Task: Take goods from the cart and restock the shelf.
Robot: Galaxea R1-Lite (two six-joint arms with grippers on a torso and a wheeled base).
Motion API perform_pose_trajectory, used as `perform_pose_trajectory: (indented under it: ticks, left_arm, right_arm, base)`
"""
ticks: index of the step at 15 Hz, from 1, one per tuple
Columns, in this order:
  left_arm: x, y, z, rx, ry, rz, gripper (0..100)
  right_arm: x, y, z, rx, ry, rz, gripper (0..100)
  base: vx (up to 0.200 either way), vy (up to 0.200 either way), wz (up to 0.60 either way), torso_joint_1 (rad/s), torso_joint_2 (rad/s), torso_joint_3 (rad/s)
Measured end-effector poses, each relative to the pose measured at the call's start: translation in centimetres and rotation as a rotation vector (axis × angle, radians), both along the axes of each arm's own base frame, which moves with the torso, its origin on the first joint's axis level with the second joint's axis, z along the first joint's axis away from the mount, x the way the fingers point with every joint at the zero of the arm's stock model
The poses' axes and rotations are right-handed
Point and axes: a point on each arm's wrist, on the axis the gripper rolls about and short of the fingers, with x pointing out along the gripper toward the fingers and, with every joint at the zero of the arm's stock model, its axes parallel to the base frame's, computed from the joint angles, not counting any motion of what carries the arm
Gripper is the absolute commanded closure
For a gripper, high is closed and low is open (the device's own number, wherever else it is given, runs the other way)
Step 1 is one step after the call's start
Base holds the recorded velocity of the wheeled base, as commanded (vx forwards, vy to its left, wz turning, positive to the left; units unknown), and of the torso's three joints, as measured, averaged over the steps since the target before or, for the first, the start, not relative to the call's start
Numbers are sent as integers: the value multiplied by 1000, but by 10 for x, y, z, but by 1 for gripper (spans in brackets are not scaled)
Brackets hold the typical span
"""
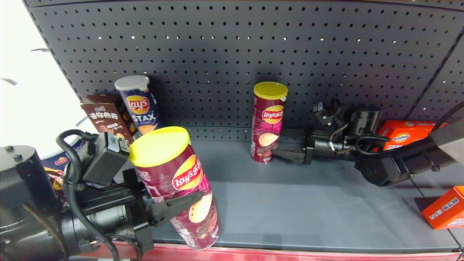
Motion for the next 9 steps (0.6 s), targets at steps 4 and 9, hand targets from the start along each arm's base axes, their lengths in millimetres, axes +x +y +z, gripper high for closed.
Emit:
perform_pose_trajectory:
  ticks: [4, 9]
  left_arm:
    - [0, 0, 0, 0, 0, 1, 100]
    - [-2, 1, 1, -2, -4, 2, 100]
  right_arm:
    - [7, 12, -7, -1, 4, 23, 0]
    - [16, 30, -14, 2, -2, 54, 0]
  base:
    - [0, 0, 0, 0, 0, 0]
    - [0, 0, 0, 0, 0, 0]
